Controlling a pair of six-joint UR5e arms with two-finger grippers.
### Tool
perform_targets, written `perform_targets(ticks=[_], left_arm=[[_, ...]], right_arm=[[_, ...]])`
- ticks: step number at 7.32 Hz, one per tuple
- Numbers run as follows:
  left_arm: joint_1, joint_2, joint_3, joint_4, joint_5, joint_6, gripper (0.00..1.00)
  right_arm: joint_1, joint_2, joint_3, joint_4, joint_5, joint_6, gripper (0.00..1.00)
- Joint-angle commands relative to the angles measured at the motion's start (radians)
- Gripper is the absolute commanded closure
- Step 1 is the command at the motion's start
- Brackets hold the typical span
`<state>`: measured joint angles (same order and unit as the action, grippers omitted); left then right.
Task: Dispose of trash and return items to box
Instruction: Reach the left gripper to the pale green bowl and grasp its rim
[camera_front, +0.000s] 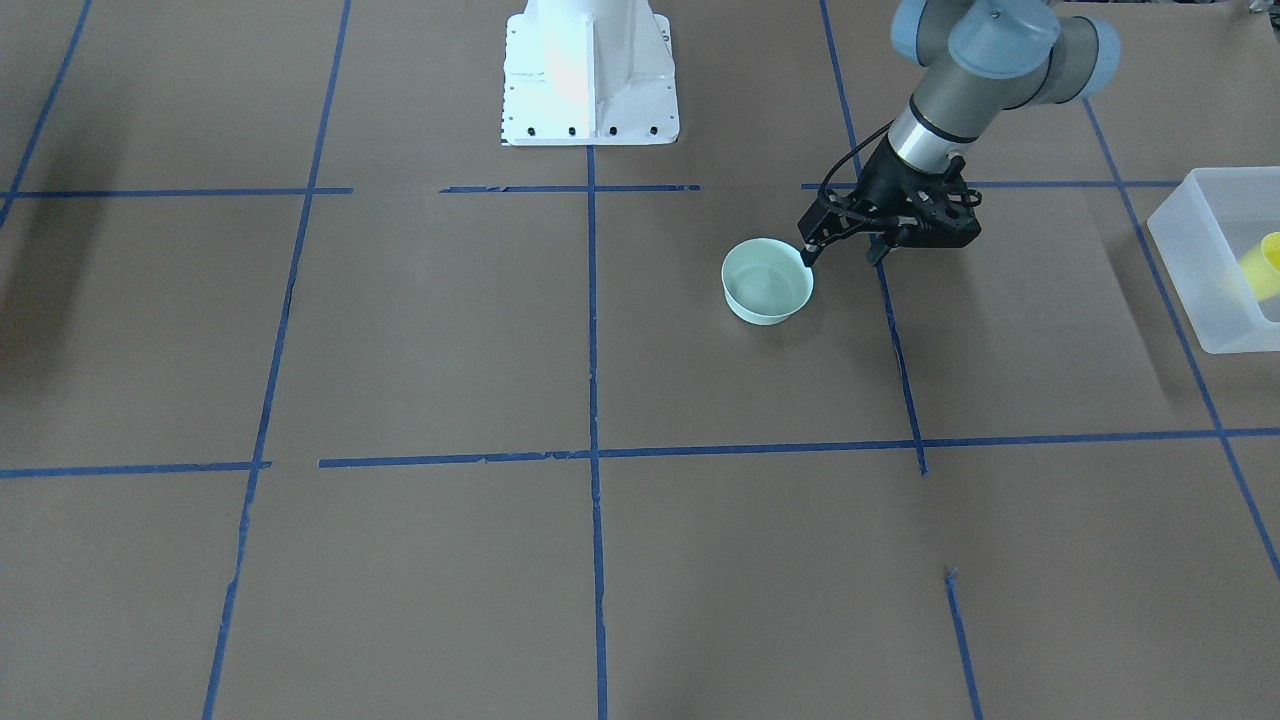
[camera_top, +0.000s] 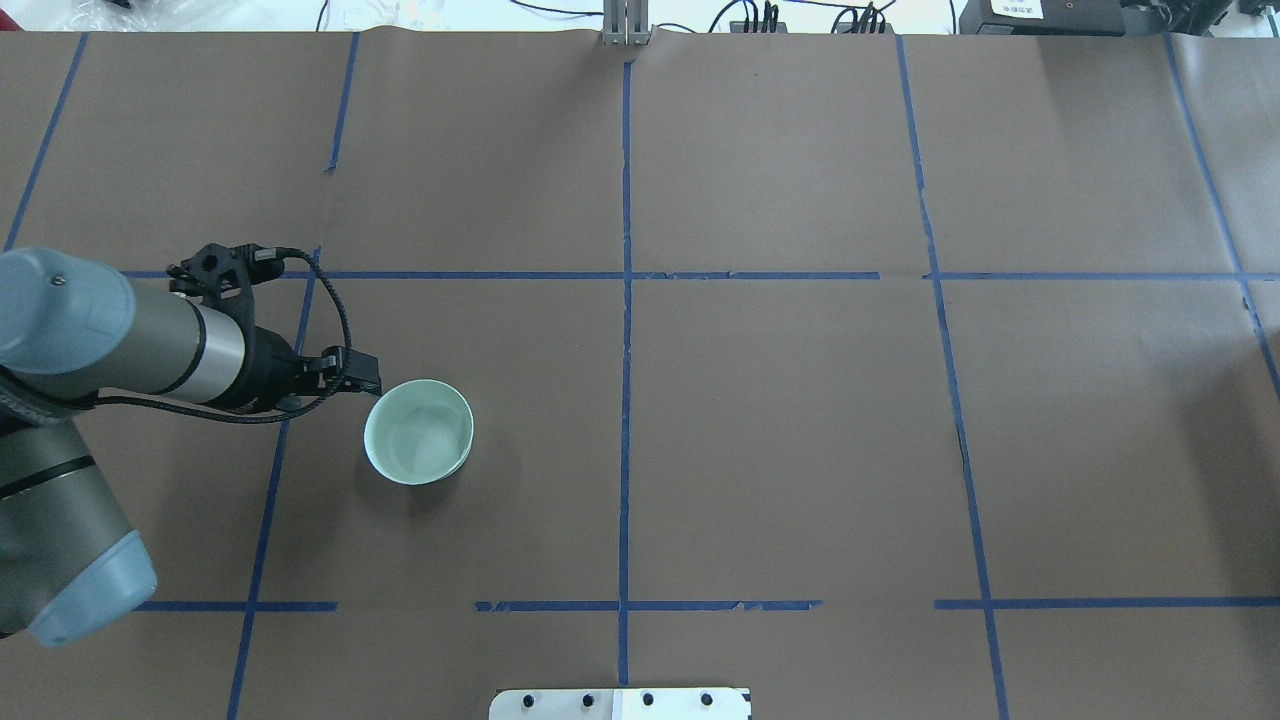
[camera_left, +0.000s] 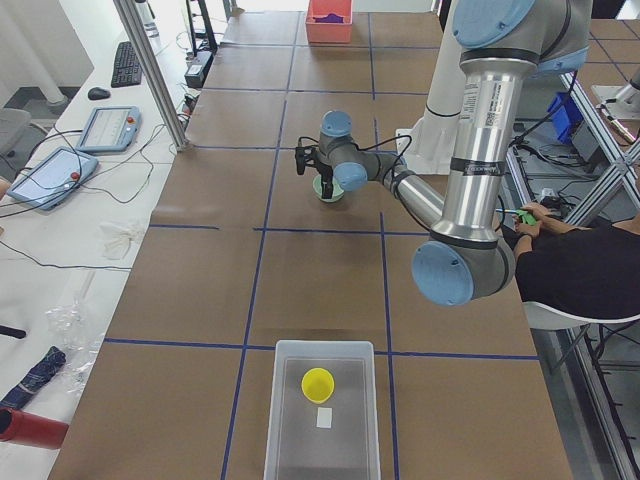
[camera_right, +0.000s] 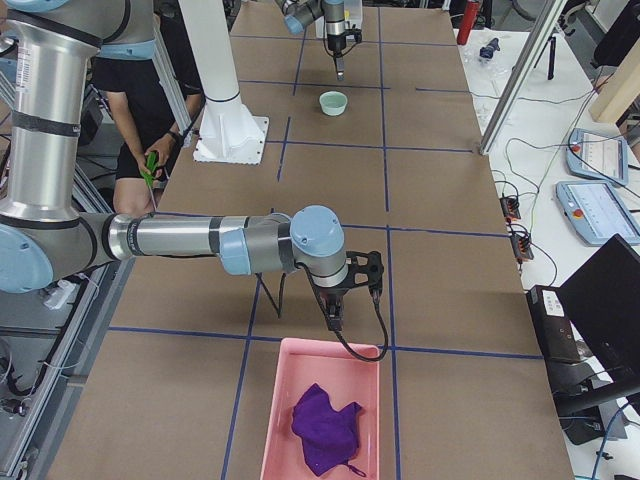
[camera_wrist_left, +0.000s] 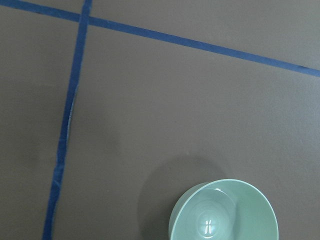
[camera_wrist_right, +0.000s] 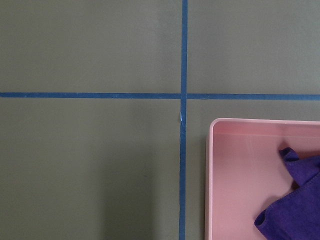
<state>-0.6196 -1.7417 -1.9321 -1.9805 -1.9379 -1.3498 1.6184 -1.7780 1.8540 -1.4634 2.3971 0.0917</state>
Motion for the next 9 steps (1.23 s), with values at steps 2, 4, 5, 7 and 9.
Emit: perform_targets(ticks=[2,4,5,7,9], left_arm=[[0.080,-0.036,0.088,0.023,0.062,-0.032,0.00],[0.092,-0.038,0.094,0.023,0.060,-0.032,0.25],[0.092,-0.038,0.094,0.023,0.059,-0.031,0.50],[0.092,-0.035,0.099,0.025,0.059,-0.031,0.86],[0.100,-0.036,0.104,0.026,0.059,-0.031,1.00]], right_arm=[[-0.049,0.005,-0.001,0.003,-0.001,0.031,0.00],[-0.049,0.005,-0.002,0.005,-0.003,0.028,0.00],[-0.049,0.005,-0.002,0.005,-0.003,0.020,0.00],[-0.049,0.005,-0.002,0.006,-0.003,0.016,0.00],[-0.049,0.005,-0.002,0.005,-0.004,0.029,0.00]])
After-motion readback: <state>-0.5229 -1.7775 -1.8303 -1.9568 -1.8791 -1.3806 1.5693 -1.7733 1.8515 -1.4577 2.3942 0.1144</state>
